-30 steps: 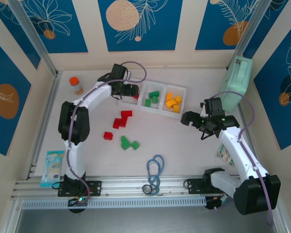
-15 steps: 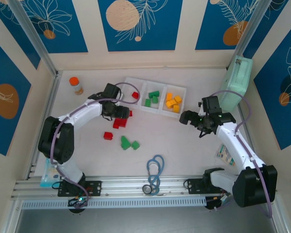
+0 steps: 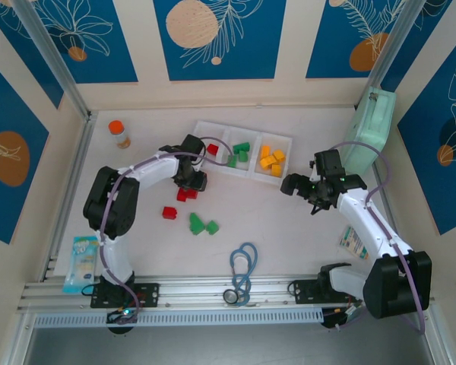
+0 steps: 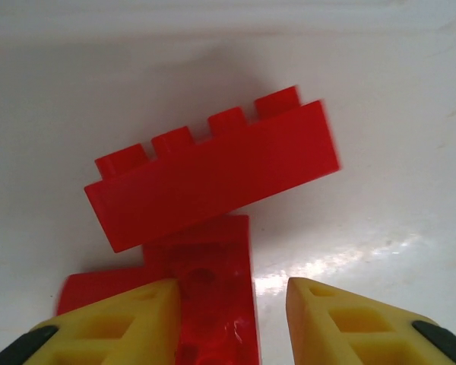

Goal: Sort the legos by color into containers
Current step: Pick up the lego from the center of the table.

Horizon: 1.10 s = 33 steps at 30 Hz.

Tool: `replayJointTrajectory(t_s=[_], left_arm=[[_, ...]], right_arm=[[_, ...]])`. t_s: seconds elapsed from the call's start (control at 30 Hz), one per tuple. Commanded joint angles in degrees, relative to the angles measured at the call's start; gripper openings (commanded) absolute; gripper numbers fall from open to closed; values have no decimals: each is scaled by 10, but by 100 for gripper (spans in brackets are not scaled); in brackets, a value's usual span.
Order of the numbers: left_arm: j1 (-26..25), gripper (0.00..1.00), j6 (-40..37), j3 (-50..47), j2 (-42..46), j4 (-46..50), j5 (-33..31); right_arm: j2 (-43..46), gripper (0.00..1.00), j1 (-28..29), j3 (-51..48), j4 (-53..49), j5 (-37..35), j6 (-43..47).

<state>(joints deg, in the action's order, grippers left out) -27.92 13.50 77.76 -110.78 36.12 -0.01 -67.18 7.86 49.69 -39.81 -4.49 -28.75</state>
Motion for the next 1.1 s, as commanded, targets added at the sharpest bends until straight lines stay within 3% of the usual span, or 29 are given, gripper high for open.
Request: replayJointTrajectory(t_s=[0.0,0.2,0.4,0.87,1.07], left_arm=[[5,41,1,16,-9,16,-9],[5,47,-1,14,-12,9,3],[5,47,-4,7,-13,9,14],[1,24,-11,-36,7,-8,-24],[-6,16,3,-55,75,-30,-28]], right_arm=[[6,100,0,-12,-2,-7,-1],[7,100,0,-13,-3,-10,2],[8,100,-1,-11,-3,-11,1],[0,100,0,-13,8,-5,-4],[7,100,0,-8,4,-13,-2]])
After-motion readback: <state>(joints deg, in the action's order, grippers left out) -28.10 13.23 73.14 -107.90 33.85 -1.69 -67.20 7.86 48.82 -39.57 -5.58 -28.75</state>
